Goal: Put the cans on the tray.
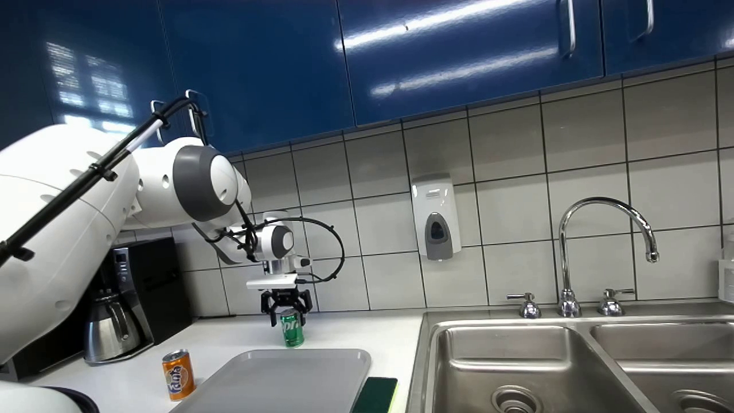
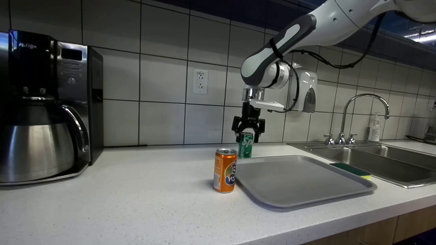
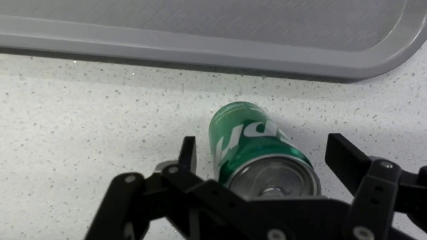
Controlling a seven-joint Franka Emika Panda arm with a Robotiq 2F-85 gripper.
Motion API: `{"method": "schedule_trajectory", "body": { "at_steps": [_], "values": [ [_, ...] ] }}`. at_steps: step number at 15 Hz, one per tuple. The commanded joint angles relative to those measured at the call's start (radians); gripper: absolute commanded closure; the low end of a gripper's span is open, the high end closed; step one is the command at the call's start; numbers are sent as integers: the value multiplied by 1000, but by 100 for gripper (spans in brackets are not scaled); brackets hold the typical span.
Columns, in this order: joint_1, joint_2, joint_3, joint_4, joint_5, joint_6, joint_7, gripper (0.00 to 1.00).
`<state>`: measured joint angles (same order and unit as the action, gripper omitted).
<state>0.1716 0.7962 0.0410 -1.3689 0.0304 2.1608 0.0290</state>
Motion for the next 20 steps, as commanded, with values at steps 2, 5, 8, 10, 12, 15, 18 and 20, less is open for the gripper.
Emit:
{"method": "schedule_trajectory", "body": {
  "at_steps": [2,5,8,10,12,15,18,20],
  "values": [
    [-14,21,4,54,-21,-63,-4,0],
    [-18,31,5,68,-18,-69,-6,0],
    [-20,46,5,87,-16,-69,-5,0],
    [-21,59,4,103,-16,-68,-2,0],
    [-22,70,4,118,-15,-70,-3,0],
    [-22,80,6,135,-14,-72,-5,0],
    [-21,85,4,146,-15,-74,-4,25],
    [-22,86,4,149,-15,-75,-3,35]
  ]
}}
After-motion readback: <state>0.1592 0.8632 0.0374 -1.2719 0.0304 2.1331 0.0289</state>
